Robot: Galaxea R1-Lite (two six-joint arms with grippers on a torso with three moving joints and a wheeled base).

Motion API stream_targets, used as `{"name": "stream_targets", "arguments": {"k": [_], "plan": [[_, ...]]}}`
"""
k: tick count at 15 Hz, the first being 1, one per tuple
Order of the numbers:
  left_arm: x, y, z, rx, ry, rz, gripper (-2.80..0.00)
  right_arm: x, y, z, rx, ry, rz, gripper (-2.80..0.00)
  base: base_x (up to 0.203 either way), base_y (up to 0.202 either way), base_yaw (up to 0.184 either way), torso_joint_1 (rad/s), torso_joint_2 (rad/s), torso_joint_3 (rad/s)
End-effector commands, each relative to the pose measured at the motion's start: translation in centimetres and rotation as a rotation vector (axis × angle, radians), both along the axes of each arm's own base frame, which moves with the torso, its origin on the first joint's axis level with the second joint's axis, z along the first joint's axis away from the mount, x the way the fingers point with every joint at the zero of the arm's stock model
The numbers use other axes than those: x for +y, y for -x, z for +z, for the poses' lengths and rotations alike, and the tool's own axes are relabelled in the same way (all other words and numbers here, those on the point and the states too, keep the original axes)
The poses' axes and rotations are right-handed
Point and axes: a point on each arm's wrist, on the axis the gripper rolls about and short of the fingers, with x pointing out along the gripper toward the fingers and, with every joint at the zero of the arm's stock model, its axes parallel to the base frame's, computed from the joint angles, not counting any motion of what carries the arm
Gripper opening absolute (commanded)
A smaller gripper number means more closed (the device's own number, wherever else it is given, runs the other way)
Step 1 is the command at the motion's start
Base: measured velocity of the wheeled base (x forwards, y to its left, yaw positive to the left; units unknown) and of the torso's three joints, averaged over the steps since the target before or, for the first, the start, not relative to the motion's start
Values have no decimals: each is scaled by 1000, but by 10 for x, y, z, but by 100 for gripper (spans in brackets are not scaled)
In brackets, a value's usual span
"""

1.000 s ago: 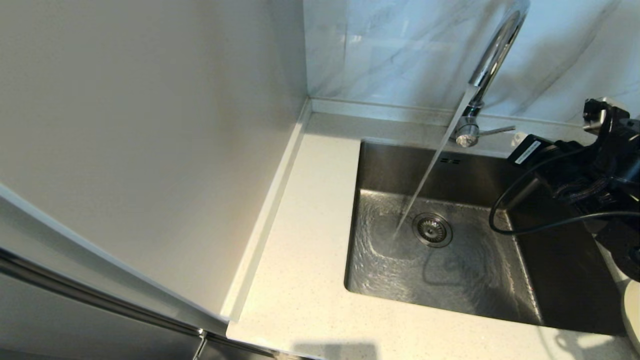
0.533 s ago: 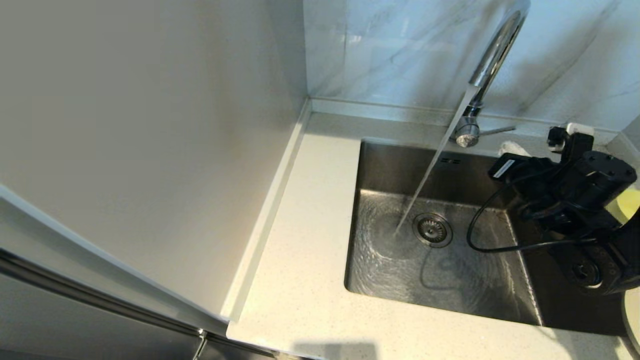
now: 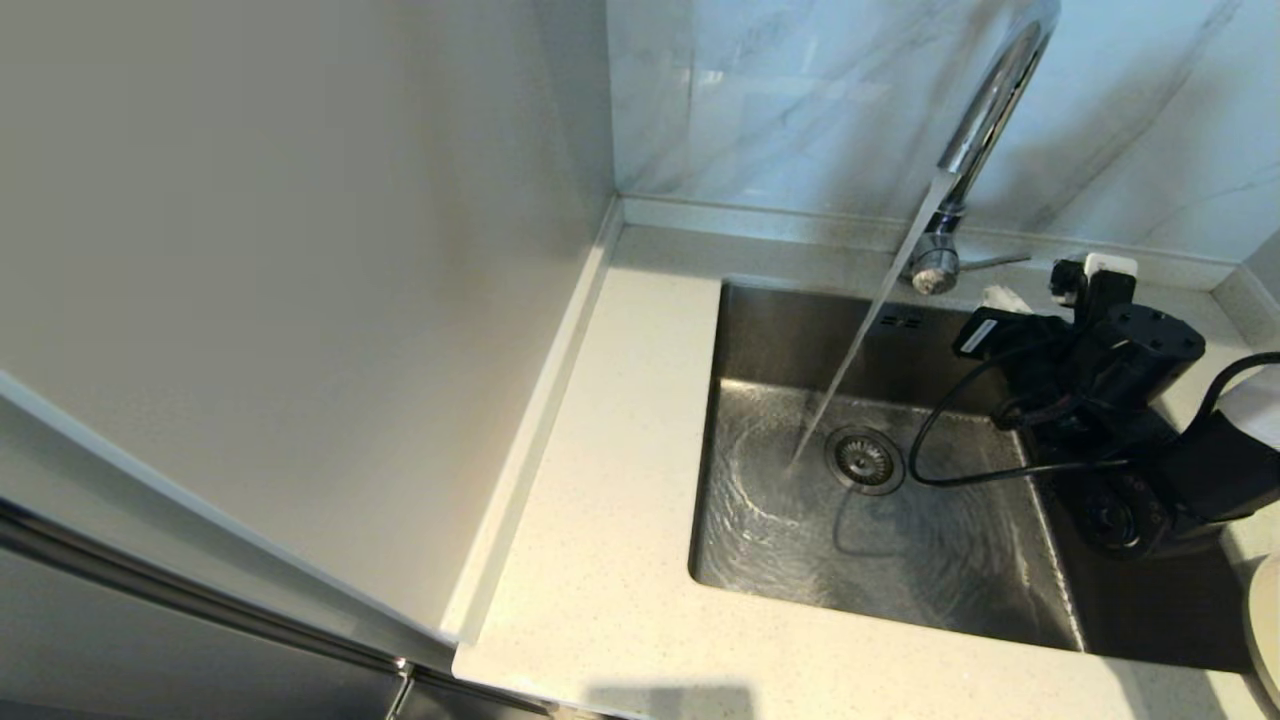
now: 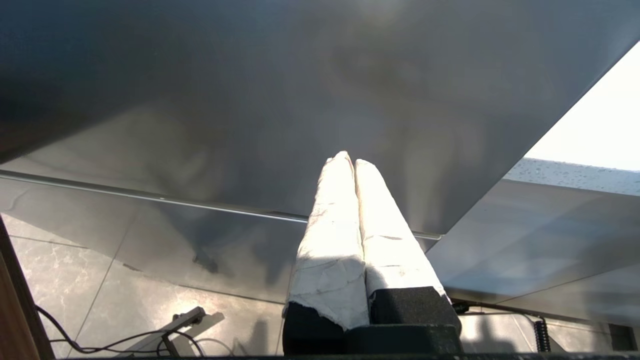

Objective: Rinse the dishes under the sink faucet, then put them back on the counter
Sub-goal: Turn off the faucet

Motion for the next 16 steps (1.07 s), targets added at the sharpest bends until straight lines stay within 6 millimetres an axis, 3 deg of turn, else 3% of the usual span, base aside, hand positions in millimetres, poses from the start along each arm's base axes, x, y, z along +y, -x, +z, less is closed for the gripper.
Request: {"name": "stream_targets", "arguments": {"k": [1,5,12,16], "plan": [[0,0,0,0,0,0,-280,0,-7,-1,-11,2,-4,-280,0,0,0,0,0,0],[0,0,0,0,0,0,-280,-7,-21,14,-37,0,-49,-280,0,0,0,0,0,0],[0,0,0,0,0,0,-280,-30,-45,16,-63,61,-129,-280,0,0,0,0,0,0],[0,0,0,0,0,0,-280,-37,-42,25,-86,60,-150,-280,0,0,0,0,0,0]]}}
